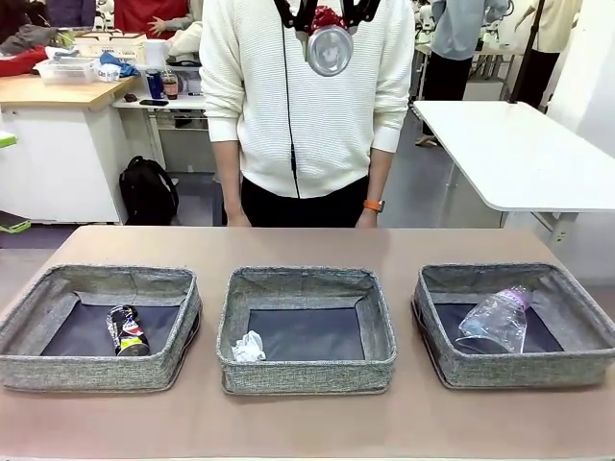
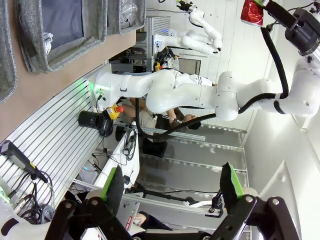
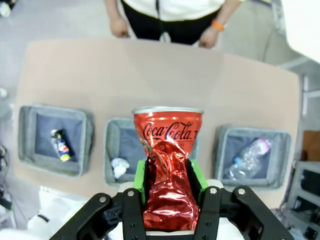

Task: Sort the waste into the appropriate baskets.
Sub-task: Pick up the waste item pointed out by the person, then place the picked waste into the Fabric basket indicated by the person.

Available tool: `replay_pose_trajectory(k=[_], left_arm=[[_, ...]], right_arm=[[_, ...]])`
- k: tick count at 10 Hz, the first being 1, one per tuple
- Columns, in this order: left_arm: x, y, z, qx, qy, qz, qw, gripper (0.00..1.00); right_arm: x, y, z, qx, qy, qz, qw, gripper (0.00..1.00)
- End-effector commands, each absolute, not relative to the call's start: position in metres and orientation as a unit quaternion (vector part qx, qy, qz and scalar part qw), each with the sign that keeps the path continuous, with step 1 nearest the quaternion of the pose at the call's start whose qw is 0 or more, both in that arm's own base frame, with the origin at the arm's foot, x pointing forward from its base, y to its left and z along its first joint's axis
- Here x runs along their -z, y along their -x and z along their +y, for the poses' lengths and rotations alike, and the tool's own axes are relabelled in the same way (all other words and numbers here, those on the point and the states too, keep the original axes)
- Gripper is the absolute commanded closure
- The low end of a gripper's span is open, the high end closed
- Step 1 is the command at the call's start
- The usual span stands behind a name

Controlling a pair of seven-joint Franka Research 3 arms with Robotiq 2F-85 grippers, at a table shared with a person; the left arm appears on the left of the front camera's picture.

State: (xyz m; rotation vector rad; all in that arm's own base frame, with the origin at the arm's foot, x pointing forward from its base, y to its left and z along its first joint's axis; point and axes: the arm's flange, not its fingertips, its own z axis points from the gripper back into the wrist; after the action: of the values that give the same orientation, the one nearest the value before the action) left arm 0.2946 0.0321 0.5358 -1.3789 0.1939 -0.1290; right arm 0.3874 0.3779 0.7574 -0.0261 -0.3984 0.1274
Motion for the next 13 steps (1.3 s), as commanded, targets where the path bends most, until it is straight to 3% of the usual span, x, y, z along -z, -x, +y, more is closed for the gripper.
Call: replay_pose_trajectory(k=[1,13], left_arm=[[-0.5346,-0.2938,0.0303,0.063,0.638,0.08,0.763,0.0],[-0.5346,-0.2938,0.0303,0.063,0.638,0.08,0.763,0.0]], right_arm=[[-0.7577,-0.3862,0.378,-0.062,0.013,-0.198,0.978,0.61],[-0.7577,-0.3862,0.378,-0.062,0.013,-0.198,0.978,0.61]])
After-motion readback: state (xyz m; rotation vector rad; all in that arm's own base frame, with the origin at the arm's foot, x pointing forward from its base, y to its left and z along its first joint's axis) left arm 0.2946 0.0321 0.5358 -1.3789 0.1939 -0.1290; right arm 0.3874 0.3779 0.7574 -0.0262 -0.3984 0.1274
